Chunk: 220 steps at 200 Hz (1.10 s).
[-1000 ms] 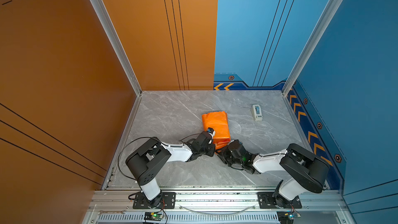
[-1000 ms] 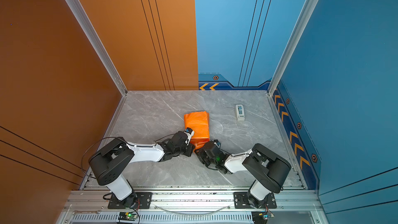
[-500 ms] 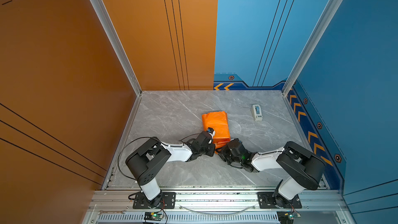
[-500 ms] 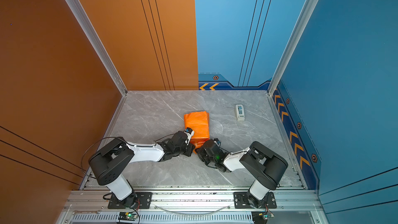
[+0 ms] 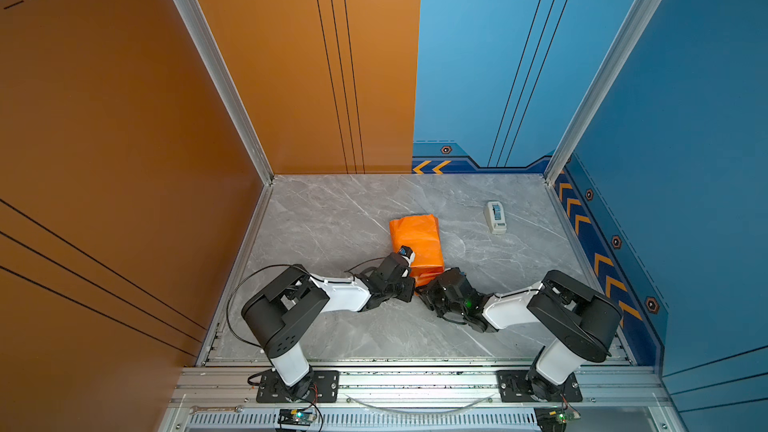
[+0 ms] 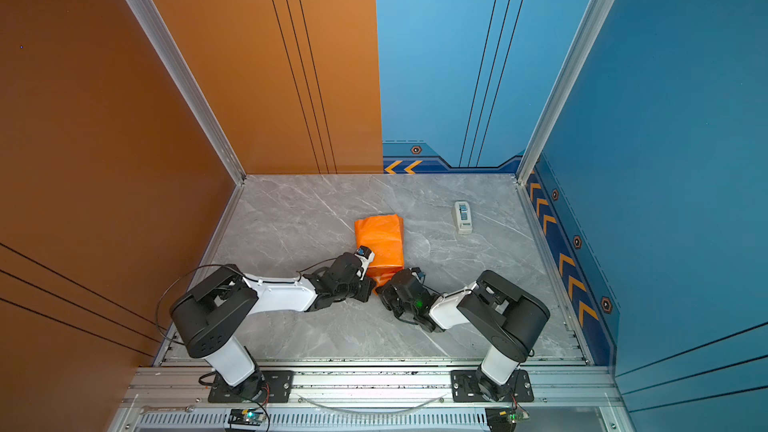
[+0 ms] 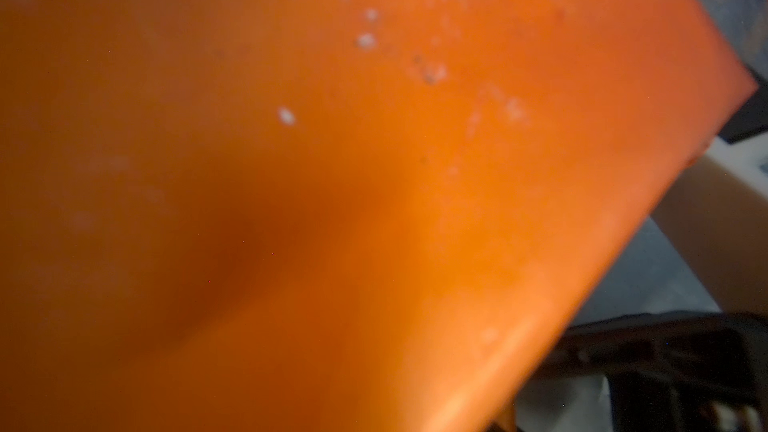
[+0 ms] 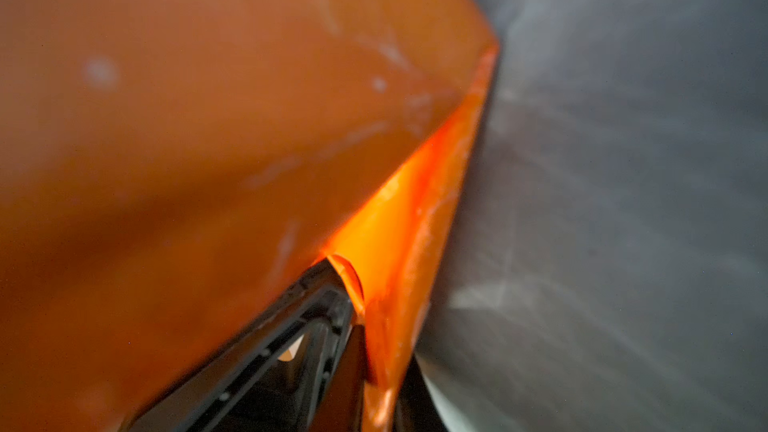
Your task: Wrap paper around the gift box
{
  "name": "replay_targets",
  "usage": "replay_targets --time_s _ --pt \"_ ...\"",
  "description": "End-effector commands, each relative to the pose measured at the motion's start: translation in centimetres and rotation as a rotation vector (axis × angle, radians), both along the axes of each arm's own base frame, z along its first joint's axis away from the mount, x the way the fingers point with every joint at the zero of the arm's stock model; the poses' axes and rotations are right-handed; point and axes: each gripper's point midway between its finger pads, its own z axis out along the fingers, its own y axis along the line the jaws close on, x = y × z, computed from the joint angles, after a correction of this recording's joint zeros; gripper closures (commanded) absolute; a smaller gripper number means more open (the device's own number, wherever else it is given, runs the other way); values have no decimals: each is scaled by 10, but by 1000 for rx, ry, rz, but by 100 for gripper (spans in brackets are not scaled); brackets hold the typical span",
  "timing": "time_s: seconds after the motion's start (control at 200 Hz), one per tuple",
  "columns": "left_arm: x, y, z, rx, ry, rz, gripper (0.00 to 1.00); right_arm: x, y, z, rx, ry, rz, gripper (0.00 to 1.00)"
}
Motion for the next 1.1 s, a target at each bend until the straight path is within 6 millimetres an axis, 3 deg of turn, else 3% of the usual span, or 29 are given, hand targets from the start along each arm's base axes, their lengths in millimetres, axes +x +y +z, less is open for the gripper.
replay_targets --time_s 0.0,0.145,0.29,0.501,0.646,0.726,0.901,0.956,1.096 --pt "-5 15 -6 48 23 6 85 -4 -6 -5 -40 23 -2 89" --pt "-4 14 -3 43 16 3 84 -4 -5 -5 -39 25 3 98" --pt "-2 10 12 23 0 -13 73 -1 -7 -5 -37 21 2 100" --pt "1 3 70 -56 -71 -63 57 3 -12 0 -61 19 24 100" --pt "9 2 115 -107 -135 -85 58 4 -10 0 -60 21 33 100" --pt "21 6 129 -121 -149 -77 61 5 -8 2 -50 17 36 100" --pt "60 12 122 -69 -118 -94 72 7 -11 4 -56 14 40 100" --pt "77 4 126 -96 -118 -114 74 7 -12 4 -60 16 42 100" --pt "101 -12 108 -94 -81 -175 79 10 -13 6 -52 14 43 100"
